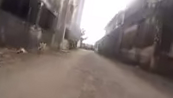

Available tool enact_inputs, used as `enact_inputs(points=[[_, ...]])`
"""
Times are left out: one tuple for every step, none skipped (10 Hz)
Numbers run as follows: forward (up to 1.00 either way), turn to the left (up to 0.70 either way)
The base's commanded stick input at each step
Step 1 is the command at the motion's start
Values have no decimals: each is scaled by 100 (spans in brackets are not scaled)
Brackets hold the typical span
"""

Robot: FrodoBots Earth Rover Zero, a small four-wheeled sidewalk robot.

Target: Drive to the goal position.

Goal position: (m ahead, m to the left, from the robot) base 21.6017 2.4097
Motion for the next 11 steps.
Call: enact_inputs(points=[[70,0],[70,0],[70,0],[70,0],[70,0],[70,0],[70,0],[70,0],[70,0],[70,0],[70,0]])
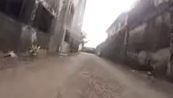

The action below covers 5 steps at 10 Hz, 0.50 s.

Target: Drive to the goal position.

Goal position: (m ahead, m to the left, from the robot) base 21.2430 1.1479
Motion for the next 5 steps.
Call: enact_inputs(points=[[70,0],[70,0],[70,0],[70,0],[70,0]])
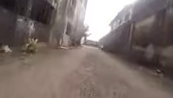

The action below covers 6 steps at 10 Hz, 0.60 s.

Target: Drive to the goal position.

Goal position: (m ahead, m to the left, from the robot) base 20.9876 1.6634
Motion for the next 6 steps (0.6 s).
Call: enact_inputs(points=[[70,0],[70,-1],[70,-3],[70,-12],[70,-23],[70,-8]])
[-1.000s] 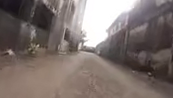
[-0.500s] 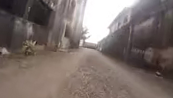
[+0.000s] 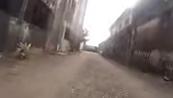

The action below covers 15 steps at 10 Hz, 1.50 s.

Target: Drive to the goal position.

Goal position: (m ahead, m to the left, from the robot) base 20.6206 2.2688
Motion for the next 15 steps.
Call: enact_inputs(points=[[70,0],[70,0],[70,0],[70,0],[70,0],[70,0],[70,0],[70,0],[70,0],[70,0],[70,0],[70,0],[70,0],[70,0],[70,0]])
